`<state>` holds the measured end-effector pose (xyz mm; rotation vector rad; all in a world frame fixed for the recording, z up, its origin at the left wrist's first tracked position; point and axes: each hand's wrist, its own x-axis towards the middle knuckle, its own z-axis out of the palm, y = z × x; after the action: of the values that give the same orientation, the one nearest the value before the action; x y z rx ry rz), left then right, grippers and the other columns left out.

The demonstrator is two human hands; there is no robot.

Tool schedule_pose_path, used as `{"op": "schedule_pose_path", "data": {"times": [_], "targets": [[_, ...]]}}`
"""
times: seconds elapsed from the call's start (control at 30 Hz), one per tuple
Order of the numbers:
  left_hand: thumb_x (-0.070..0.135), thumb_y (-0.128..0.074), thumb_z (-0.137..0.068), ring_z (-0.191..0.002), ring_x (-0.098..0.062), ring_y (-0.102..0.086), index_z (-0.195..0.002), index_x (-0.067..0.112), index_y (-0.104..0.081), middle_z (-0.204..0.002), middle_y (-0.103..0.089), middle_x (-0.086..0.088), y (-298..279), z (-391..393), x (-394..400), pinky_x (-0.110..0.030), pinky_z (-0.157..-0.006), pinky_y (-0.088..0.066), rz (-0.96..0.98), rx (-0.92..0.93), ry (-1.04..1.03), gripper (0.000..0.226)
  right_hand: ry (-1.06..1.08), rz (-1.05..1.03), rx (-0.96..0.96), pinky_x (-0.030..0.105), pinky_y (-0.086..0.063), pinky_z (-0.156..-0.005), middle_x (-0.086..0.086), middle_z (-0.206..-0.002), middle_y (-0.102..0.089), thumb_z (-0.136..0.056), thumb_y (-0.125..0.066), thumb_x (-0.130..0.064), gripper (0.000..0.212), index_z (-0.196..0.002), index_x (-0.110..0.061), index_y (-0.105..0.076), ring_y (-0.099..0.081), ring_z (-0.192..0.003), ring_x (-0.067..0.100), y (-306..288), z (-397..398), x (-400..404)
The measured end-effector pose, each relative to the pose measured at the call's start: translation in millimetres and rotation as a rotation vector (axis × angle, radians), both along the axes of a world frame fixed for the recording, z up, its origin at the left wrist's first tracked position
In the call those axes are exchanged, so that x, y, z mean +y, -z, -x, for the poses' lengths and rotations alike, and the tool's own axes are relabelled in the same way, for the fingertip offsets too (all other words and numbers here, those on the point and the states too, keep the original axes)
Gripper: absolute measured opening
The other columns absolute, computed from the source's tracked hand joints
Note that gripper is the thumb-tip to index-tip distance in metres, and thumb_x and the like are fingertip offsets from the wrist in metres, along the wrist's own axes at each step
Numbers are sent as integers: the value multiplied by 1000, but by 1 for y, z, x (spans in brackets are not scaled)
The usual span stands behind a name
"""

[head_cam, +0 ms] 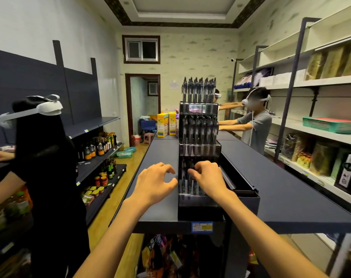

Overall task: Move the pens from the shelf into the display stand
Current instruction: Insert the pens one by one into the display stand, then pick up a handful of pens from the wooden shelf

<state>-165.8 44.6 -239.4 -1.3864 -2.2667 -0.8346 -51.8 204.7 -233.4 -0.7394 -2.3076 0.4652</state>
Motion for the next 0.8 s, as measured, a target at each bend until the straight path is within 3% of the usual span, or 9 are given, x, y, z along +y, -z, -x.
{"op": "schedule_pose_path", "data": {"times": [0.17,0.3,0.47,0.6,0.8], "targets": [[48,-59,-88,-95,-9,-61,-108,35,-67,-105,-65,14,-8,-5,3,-32,-78,-48,-30,-30,27,25,12,-4,-78,32,-50,-68,3,-74,-67,-95,-67,-42,30,-80,-16,-67,-67,-79,25,8,-3,-5],[44,-60,-91,-91,-9,-61,-106,33,-68,-102,-66,14,-15,-12,9,-32,-76,-47,-91,-38,74,21,41,-49,-107,37,-56,-77,4,-89,-74,-95,-63,-44,30,-99,-16,-74,-69,-89,24,1,-16,-14],[43,-61,-89,-90,-8,-60,-108,34,-68,-100,-67,14,-23,-30,20,-28,-72,-43,-148,-24,169,22,57,-120,-57,39,-56,-82,-3,-97,-74,-94,-62,-39,23,-108,-23,-71,-69,-94,21,-12,-45,-22],[42,-61,-90,-99,-9,-61,-118,34,-67,-111,-67,14,-27,-54,34,-35,-85,-52,-149,-25,293,29,66,-153,-37,39,-54,-86,-3,-107,-72,-95,-62,-36,24,-115,-24,-70,-66,-99,18,-15,-80,-23],[38,-62,-91,-113,-10,-59,-125,31,-65,-124,-65,13,-29,-110,76,-41,-98,-48,-131,-33,483,36,264,-150,-95,40,-52,-92,-3,-115,-68,-96,-60,-36,28,-121,-26,-67,-63,-108,19,-12,-152,-7]]}}
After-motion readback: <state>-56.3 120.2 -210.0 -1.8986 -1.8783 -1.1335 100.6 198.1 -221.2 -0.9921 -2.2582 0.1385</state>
